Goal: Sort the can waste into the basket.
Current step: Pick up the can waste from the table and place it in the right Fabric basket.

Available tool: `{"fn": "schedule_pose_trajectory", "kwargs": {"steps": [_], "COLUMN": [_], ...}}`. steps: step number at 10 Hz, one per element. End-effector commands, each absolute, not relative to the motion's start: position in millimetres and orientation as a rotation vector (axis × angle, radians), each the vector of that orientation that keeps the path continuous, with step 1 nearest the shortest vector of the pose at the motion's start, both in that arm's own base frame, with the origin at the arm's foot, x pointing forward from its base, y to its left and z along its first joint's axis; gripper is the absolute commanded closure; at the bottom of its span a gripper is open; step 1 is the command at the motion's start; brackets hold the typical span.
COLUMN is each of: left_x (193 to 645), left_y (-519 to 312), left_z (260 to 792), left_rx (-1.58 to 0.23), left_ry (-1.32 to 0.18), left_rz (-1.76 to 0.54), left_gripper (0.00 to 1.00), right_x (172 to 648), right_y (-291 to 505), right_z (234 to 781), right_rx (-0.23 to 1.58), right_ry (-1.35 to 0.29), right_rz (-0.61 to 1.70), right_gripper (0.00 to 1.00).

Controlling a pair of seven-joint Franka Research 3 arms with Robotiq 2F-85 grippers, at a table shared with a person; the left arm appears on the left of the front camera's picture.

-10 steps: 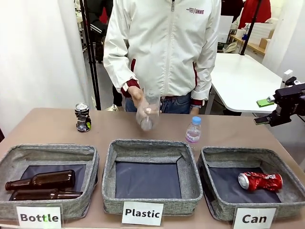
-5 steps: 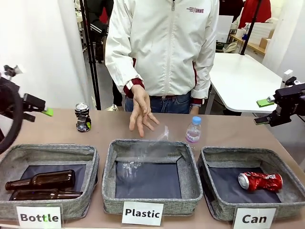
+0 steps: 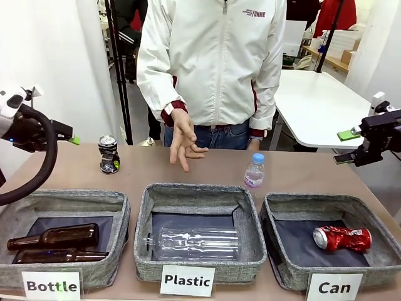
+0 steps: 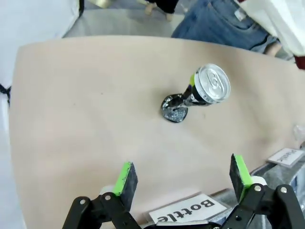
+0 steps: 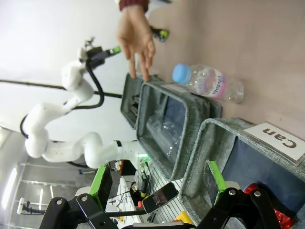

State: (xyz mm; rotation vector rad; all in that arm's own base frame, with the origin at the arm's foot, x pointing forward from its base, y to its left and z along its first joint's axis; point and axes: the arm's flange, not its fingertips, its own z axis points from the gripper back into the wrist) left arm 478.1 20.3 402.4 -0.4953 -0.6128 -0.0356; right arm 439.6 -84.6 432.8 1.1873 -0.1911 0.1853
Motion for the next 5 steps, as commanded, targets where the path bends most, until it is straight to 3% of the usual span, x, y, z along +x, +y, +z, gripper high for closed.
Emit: {"fn": "schedule_pose_trajectory", "kwargs": {"steps": [1, 3, 4, 5], "left_x": [466.9, 474.9, 487.2, 506.6], "left_y": [20.2, 18.8, 15.1, 11.9], "left_z": [405.9, 400.0, 402.1, 403.3], "left_rx": [-0.491, -0.492, -0.523, -0.559], "left_ry": [-0.584, -0.599, -0.573, -0.640], "left_rz": [-0.084, -0.054, -0.177, -0.364], "left_gripper": [0.00, 0.00, 0.00, 0.00], "right_x": [437.7, 437.7, 437.7, 437.7], "right_y": [-83.1, -83.1, -83.1, -83.1], "right_z": [433.1, 433.1, 433.1, 433.1], "right_rx": [1.197, 1.197, 1.197, 1.197], "right_ry": [-0.217, -0.217, -0.217, -0.217], "right_rz": [0.199, 0.199, 0.199, 0.199], "right_gripper": [0.00, 0.00, 0.00, 0.00]}}
